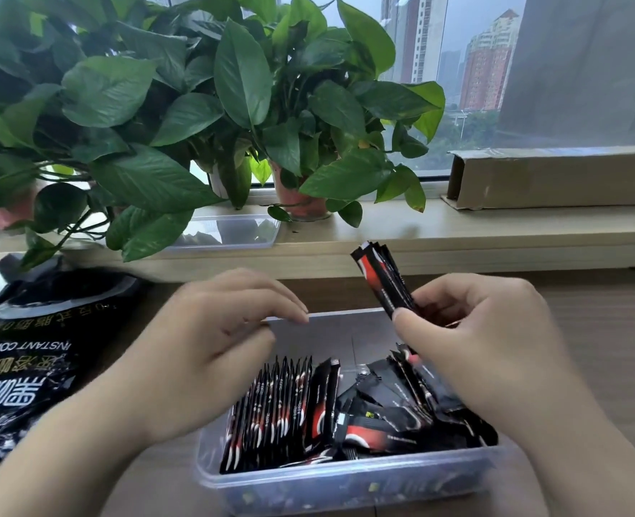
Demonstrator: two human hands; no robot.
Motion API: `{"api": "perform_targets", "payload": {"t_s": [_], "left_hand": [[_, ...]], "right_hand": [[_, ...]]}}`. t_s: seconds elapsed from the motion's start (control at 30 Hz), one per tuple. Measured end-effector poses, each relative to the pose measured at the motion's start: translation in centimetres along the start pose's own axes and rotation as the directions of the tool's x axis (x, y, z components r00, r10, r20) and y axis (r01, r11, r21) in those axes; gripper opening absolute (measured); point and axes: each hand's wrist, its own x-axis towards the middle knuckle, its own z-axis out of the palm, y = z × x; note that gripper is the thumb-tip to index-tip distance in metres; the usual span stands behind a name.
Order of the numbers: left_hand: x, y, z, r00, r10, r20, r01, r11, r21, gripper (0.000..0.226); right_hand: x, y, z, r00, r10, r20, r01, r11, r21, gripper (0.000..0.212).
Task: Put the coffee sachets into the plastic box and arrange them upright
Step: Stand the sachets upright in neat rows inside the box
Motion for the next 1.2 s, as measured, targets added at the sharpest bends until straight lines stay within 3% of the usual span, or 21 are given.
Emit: {"api": "perform_targets", "payload": {"t_s": [0.07,0.17,0.27,0.43,0.5,0.67,0.8,1.2], "left_hand": [[0.8,-0.4,0.5,0.948,0.136,0.287,-0.167,0.982,0.087,0.039],[2.2,-1.5,2.1,0.782,0.217,0.585,-0.385,0.906,0.178,0.059],[3.2,-2.6,3.7,0.657,0.239,0.715,-0.497,0.850,0.173,0.059],[4.1,-2.9,4.2,0.568,0.157,0.808,-0.511,0.836,0.197,0.052],[4.1,-3.2,3.8,0.568,0.182,0.803,-0.524,0.832,0.182,0.052],[3.5,-4.2,2.2,0.634,0.206,0.745,-0.439,0.889,0.129,0.027],[2.8,-4.6,2.4,0.637,0.144,0.757,-0.338,0.935,0.107,0.030],[1.5,-3.8,3.1,0.777,-0.017,0.629,-0.038,0.997,0.074,0.019]], "right_hand": [[0.2,0.3,0.1,0.999,0.031,0.026,-0.031,0.999,-0.025,0.008],[0.3,0.8,0.4,0.995,0.056,0.087,-0.051,0.997,-0.060,0.009],[0.5,1.3,0.6,0.990,0.063,0.123,-0.051,0.994,-0.098,0.010],[0.6,1.6,0.7,0.989,0.049,0.142,-0.030,0.990,-0.134,0.011],[0.6,1.5,0.7,0.986,0.052,0.161,-0.029,0.989,-0.146,0.010],[0.6,1.4,0.7,0.984,0.056,0.172,-0.026,0.985,-0.171,0.010],[0.6,1.2,0.8,0.980,0.053,0.189,-0.017,0.982,-0.186,0.010],[0.8,0.3,-0.3,0.952,0.056,0.300,0.017,0.972,-0.235,0.008]]}}
